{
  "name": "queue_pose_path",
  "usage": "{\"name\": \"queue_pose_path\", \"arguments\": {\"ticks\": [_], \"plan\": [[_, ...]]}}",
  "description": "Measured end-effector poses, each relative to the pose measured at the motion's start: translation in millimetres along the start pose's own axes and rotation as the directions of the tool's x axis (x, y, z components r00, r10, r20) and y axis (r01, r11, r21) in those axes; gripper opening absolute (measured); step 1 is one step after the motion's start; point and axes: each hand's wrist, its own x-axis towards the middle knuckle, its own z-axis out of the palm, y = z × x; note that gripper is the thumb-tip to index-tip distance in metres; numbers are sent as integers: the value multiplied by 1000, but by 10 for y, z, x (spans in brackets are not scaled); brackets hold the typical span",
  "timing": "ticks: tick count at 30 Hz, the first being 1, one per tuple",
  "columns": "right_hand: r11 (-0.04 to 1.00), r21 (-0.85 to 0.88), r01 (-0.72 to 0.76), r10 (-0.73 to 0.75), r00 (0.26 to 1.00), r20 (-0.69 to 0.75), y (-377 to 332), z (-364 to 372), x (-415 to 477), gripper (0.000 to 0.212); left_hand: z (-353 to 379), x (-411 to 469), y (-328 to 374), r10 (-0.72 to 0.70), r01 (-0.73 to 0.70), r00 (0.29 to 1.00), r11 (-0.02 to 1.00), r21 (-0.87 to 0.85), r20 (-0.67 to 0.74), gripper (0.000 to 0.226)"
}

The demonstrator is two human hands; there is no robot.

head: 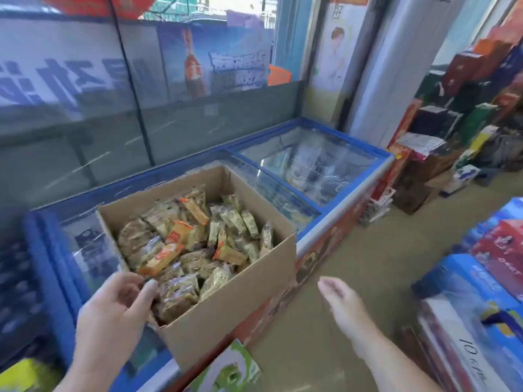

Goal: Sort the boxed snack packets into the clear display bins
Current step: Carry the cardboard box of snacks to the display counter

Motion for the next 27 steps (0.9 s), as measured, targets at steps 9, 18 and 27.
{"name": "queue_pose_path", "arguments": {"ticks": [9,18,27], "plan": [[924,-380,-40,22,998,-51,-882,830,1665,64,252,880,-476,-538,518,767,841,158,351,26],[564,-817,122,-114,991,70,-919,764,2186,35,374,939,-201,-488,486,830,870,82,269,29],[736,-652,186,-306,949,-76,-534,-1008,2593,42,1474,912,1040,-332,327,898,943,67,288,34]]}}
